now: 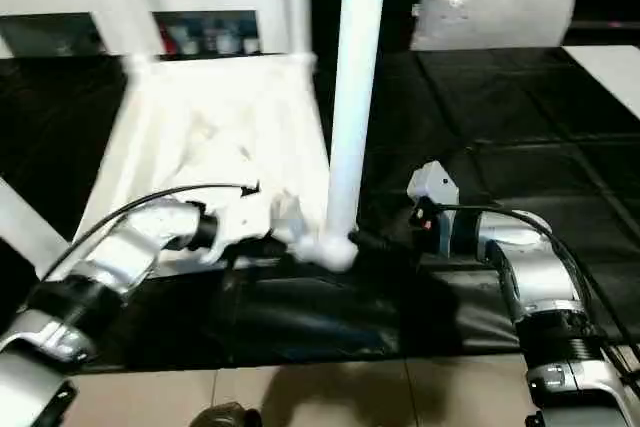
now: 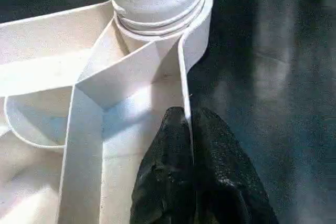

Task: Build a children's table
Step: Rotate leg to tighten

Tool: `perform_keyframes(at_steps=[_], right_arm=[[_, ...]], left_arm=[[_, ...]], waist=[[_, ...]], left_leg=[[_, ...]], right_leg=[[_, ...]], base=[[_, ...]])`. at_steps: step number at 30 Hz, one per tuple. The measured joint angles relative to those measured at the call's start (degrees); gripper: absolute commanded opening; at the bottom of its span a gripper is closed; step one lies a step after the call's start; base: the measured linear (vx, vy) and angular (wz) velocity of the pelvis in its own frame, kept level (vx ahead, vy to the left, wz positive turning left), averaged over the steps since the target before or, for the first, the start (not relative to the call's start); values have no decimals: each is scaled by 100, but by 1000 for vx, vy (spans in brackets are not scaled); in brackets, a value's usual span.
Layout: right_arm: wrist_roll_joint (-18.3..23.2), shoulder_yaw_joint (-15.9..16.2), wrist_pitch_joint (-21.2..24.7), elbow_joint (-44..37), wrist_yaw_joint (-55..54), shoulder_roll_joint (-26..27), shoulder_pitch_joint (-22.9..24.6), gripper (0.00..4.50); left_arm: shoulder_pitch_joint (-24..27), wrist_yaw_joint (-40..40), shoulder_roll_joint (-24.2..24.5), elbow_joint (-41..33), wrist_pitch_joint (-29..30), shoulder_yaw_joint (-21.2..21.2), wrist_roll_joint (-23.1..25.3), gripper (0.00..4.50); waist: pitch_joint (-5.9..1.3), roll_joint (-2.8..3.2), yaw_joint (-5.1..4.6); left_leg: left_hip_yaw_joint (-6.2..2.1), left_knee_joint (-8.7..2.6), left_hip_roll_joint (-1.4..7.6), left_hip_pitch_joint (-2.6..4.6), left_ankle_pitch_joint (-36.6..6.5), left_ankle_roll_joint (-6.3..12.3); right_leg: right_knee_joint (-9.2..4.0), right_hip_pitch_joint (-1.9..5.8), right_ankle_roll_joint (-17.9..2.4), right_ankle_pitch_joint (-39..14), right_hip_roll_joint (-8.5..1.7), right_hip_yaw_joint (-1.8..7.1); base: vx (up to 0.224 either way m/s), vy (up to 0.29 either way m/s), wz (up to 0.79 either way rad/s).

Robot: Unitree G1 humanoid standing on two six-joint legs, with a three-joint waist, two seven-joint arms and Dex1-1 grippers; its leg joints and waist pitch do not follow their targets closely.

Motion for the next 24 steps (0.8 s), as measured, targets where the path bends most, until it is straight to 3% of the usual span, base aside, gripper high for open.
perform_keyframes(at_steps=[14,24], right_arm=[[138,407,203,-107,786,27,1,303],[157,475,316,-188,860,61,16,220]], left_arm=[[0,-446,42,-48,-167,-121,-56,0],[1,-508,36,-49,-167,-124,-68,0]], waist=[[-1,-2,75],[-1,-2,86]], left_leg=[[3,7,0,3,0,0],[4,7,0,3,0,0]], right_leg=[[6,2,-2,1,-3,3],[5,2,-1,0,-3,3]], base=[[0,0,0],[0,0,0]])
